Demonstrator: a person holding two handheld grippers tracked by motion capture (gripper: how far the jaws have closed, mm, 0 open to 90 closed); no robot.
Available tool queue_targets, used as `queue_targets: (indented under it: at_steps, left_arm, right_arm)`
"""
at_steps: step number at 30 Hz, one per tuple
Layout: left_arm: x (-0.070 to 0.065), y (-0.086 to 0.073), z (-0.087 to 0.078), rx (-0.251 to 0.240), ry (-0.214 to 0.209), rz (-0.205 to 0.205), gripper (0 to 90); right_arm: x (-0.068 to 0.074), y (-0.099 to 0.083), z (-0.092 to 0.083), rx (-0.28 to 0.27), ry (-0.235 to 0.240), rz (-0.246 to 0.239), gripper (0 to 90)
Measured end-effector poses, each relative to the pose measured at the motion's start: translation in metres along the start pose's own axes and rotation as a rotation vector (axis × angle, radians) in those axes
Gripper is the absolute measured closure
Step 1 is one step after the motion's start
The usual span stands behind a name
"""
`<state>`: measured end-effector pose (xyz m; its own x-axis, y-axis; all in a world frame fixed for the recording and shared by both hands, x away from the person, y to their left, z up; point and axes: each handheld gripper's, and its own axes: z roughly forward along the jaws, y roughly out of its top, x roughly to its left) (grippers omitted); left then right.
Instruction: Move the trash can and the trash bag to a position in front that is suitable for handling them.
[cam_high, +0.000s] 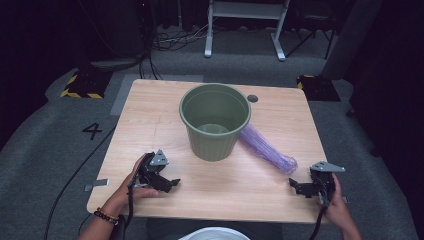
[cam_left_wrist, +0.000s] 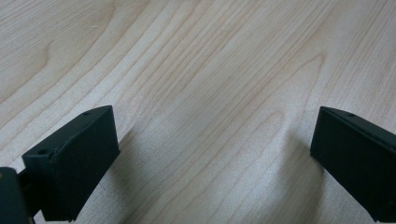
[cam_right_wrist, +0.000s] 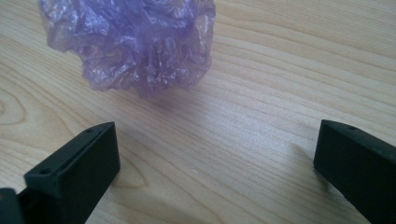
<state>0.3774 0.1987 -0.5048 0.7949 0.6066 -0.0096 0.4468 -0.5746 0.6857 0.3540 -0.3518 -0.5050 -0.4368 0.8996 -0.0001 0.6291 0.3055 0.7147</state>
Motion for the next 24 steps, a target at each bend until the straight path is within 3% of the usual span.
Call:
queue_targets:
  at_steps: [8,16,18,20,24]
  left_arm:
    - [-0.0012,-0.0014,-0.0009,-0.003,0.006,-0.007,0.9]
    - [-0.0015,-0.004,-0.0034,-0.003,0.007,-0.01,0.9]
    - [-0.0014,-0.004,-0.0034,-0.002,0.007,-0.011,0.9]
    - [-0.0014,-0.004,-0.0034,-0.003,0.007,-0.011,0.9]
    - [-0.0014,-0.004,-0.0034,-0.003,0.006,-0.011,0.9]
  right_arm:
    - [0.0003,-0.0008,-0.0007,0.0,-0.004,0.002,0.3]
    - [-0.0022,-0.0017,-0.0022,-0.002,0.033,-0.031,2.8]
    - [-0.0019,-0.003,-0.0049,-0.029,0.05,-0.048,14.4]
    - [-0.0033,-0.0042,-0.007,-0.045,0.06,-0.057,18.7]
    - [-0.0058,-0.0061,-0.0101,-0.066,0.05,-0.064,18.9]
